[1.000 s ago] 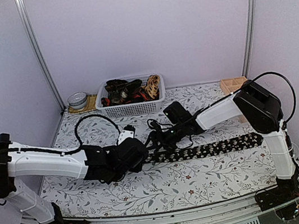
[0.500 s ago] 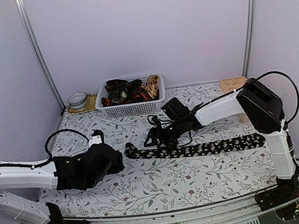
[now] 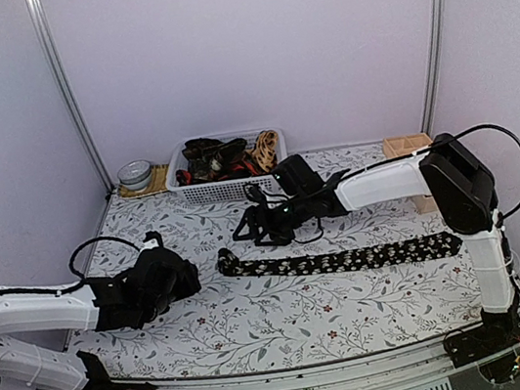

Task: Roll the ties
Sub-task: Roll the tie at the center of the board.

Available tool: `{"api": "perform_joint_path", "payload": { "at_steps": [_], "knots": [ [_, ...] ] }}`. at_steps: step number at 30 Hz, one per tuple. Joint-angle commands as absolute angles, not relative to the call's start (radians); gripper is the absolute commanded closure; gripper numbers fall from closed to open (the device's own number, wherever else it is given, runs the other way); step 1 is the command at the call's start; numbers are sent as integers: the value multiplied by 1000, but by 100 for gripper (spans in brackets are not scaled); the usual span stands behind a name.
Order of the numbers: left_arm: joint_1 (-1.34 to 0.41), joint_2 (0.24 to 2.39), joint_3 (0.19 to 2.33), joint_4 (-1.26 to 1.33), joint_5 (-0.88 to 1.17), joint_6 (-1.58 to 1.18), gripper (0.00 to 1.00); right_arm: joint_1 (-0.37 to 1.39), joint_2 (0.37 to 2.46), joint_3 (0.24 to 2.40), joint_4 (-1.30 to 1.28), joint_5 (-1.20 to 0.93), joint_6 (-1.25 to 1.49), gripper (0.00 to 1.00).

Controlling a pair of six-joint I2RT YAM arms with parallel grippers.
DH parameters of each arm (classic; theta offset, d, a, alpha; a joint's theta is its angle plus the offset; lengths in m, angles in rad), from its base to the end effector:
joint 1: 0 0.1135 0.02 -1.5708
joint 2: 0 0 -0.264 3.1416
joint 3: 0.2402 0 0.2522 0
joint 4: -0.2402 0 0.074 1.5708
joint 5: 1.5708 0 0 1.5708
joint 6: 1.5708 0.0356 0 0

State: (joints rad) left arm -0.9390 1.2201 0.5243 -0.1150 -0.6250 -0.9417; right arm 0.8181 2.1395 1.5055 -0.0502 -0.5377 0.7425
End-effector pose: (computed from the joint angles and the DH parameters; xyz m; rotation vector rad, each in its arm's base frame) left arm 0.1507 -0.1706 0.1759 -0.2863 2.1958 -0.2903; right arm 0.3122 0.3600 0.1731 -0.4276 2.5231 1.3445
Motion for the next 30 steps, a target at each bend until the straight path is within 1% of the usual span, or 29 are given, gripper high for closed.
{"api": "perform_joint_path", "payload": {
  "at_steps": [1, 6, 9, 19, 25, 30],
  "knots": [
    [-856, 1194, 454, 59, -522, -864, 34, 843, 2050, 1576, -62, -565, 765, 23],
    [-761, 1216, 399, 305, -332, -727, 34, 855, 2122, 1623, -36, -586, 806, 24],
    [-705, 1255, 399, 377, -229, -679, 33, 859, 2158, 1639, -18, -612, 829, 26],
    [-612, 1391, 415, 472, -52, -640, 34, 861, 2245, 1657, 15, -639, 882, 27],
    [-578, 1455, 406, 535, 15, -635, 40, 862, 2302, 1677, 41, -664, 919, 29],
    [-560, 1498, 416, 570, 60, -624, 41, 861, 2337, 1687, 60, -678, 941, 32]
  ]
}}
